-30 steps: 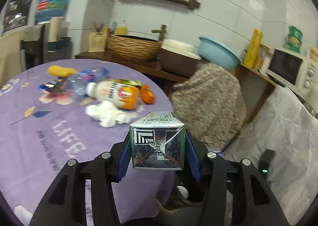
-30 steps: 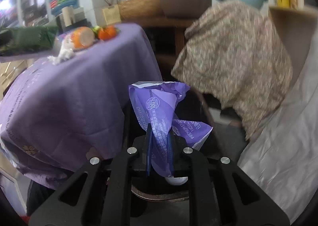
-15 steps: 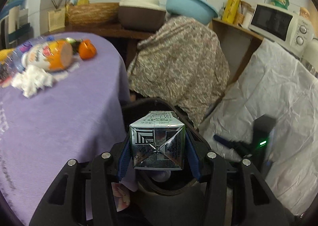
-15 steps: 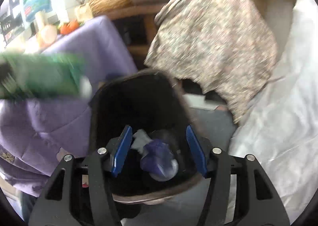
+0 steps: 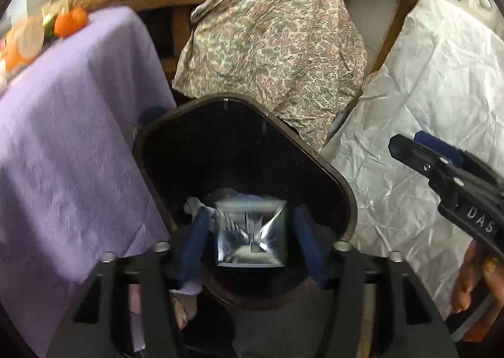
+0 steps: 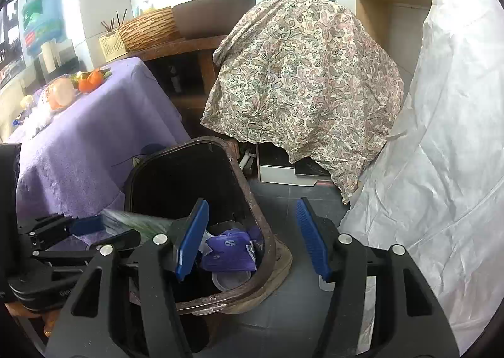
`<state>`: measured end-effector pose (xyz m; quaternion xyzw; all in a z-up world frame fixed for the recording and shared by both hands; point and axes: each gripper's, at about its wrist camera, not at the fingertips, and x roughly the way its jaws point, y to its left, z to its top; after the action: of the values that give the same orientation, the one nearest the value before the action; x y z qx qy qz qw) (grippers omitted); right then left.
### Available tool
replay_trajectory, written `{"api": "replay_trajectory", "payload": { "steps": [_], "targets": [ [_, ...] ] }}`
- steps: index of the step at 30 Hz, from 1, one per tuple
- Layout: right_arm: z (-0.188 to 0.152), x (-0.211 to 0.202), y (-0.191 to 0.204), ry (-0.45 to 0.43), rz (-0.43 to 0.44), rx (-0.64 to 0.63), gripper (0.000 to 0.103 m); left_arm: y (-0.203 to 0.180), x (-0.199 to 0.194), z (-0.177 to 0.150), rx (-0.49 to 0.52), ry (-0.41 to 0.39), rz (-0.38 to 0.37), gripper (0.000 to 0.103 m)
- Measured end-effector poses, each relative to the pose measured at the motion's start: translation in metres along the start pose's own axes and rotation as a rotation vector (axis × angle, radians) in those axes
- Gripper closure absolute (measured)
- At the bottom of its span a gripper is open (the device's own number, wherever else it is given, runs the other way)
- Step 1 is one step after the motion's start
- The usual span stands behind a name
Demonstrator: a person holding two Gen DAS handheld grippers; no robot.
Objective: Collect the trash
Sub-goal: 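Release the green-white milk carton into the bin with the left gripper, then grasp the white tissue with the right gripper while the left gripper grasps the yellow foam net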
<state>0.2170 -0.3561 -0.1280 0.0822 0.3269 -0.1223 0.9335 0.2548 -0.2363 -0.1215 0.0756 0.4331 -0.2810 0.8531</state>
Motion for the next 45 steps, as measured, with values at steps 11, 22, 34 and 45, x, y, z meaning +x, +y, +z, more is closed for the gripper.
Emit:
{"api": "replay_trajectory", "payload": {
  "steps": [11, 22, 34, 45],
  "targets": [
    [0.018, -0.012, 0.007, -0.033, 0.034, 0.006, 0.035, 0.012, -0.064, -0.004, -0.014, -0.112, -0.050, 0.020],
    [0.049, -0.026, 0.132, -0.032, 0.365, -0.156, 0.033, 0.094, -0.174, -0.019, -0.119, -0.277, 0.088, 0.010],
    [0.075, -0.019, 0.301, 0.009, 0.601, -0.465, 0.033, 0.226, -0.235, -0.045, -0.364, -0.325, 0.308, 0.010],
    [0.104, 0.049, 0.383, 0.081, 0.493, -0.615, 0.033, 0.293, -0.254, -0.040, -0.431, -0.311, 0.330, 0.010]
  ]
}}
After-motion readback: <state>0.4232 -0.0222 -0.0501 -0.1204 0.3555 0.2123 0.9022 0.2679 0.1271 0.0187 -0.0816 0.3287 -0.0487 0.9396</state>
